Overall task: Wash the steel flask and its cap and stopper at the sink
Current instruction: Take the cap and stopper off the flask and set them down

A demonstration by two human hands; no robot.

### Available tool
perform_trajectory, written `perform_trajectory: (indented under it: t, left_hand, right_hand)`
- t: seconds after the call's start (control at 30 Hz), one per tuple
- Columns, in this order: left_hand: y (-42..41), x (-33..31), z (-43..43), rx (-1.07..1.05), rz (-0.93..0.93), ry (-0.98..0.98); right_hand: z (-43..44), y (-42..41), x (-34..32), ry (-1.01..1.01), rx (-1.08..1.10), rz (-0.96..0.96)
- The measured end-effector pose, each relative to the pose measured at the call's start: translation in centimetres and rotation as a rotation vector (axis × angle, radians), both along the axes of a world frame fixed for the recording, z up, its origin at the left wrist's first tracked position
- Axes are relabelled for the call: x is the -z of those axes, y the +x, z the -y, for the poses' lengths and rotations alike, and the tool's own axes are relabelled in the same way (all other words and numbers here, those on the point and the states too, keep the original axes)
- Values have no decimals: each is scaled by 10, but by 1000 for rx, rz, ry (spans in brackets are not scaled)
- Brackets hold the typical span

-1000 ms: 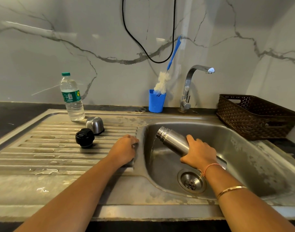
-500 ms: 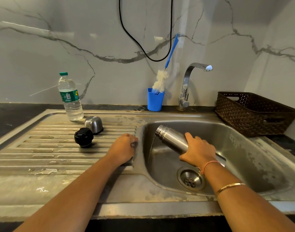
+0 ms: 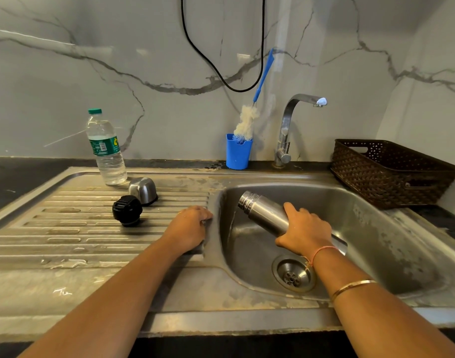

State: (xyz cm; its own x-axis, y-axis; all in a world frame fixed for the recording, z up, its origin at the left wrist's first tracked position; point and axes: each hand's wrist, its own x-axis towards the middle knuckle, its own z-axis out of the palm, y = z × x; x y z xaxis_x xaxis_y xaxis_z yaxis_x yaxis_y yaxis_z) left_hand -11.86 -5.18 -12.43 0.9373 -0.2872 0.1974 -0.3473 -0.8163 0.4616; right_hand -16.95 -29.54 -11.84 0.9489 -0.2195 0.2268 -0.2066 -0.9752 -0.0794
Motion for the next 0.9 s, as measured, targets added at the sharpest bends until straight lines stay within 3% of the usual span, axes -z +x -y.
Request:
perform_trajectory:
  t: [0.2, 0.37, 0.9]
  left_hand:
    - [2, 1, -1, 2, 6, 9]
    - [-2, -4, -3, -175, -62, 265]
    - [-4, -3, -6, -152, -94, 280]
  right_hand:
    - [0, -1, 0, 0, -2, 5]
    - [0, -1, 0, 7, -2, 3]
    - [-1, -2, 0, -9, -8, -8]
